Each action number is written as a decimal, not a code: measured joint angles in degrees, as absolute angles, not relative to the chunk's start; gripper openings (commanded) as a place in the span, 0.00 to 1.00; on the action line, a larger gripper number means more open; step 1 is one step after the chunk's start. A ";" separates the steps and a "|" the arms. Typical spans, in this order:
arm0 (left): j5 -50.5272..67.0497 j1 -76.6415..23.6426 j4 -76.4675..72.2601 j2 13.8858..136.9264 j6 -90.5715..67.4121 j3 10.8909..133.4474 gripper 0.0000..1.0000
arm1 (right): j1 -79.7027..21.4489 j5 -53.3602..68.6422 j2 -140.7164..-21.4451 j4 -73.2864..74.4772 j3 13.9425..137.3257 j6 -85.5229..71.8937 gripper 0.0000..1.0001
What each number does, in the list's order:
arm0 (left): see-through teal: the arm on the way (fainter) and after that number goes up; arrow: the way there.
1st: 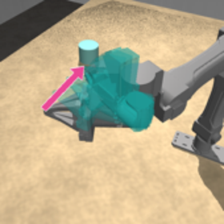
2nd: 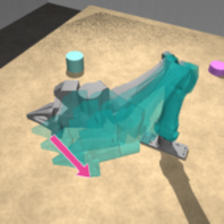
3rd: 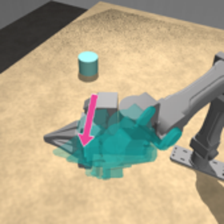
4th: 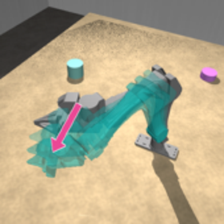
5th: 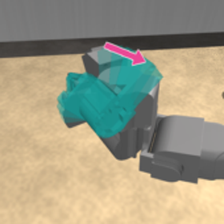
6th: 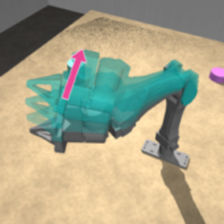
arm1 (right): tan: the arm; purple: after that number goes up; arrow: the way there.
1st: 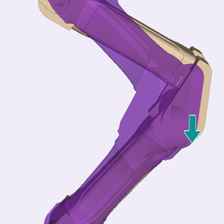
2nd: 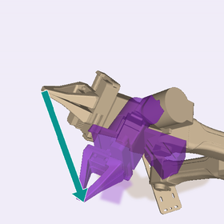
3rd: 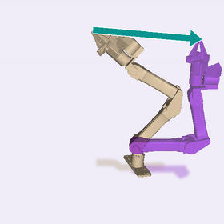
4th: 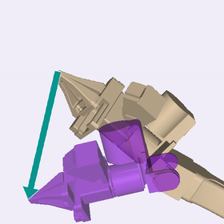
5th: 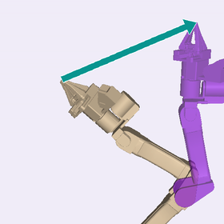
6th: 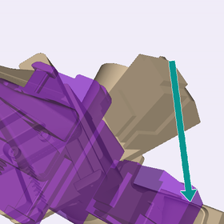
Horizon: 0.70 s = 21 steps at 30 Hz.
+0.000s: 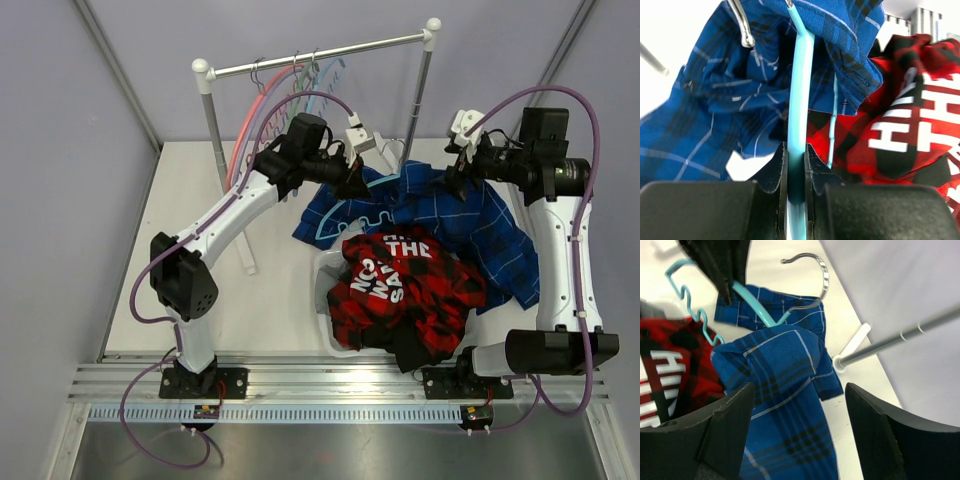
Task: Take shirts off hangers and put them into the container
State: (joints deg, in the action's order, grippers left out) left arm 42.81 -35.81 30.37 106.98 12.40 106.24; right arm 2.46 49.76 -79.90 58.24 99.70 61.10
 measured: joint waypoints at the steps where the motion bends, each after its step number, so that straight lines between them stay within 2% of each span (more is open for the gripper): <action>1: 42.26 -35.48 30.46 106.98 11.66 106.21 0.00 | 2.46 49.10 -79.90 57.34 100.20 58.61 0.81; 7: 40.36 -35.18 29.85 106.87 6.04 106.24 0.00 | 2.33 47.77 -79.96 52.31 104.09 34.89 0.73; 11: 39.31 -35.38 29.32 106.87 0.80 106.24 0.00 | -0.21 47.40 -81.17 52.51 105.14 23.44 0.75; 17: 38.26 -35.38 27.62 106.61 -6.17 106.24 0.00 | -7.81 36.14 -82.04 52.05 101.19 14.48 0.75; 21: 38.00 -35.38 26.85 105.95 -8.32 106.24 0.00 | -8.95 28.21 -82.02 50.02 99.20 12.64 0.74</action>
State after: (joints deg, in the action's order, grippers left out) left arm 38.00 -35.38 26.85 105.95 -8.32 106.24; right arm -8.95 28.21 -82.02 50.02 99.20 12.64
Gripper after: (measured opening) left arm 0.112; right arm 0.746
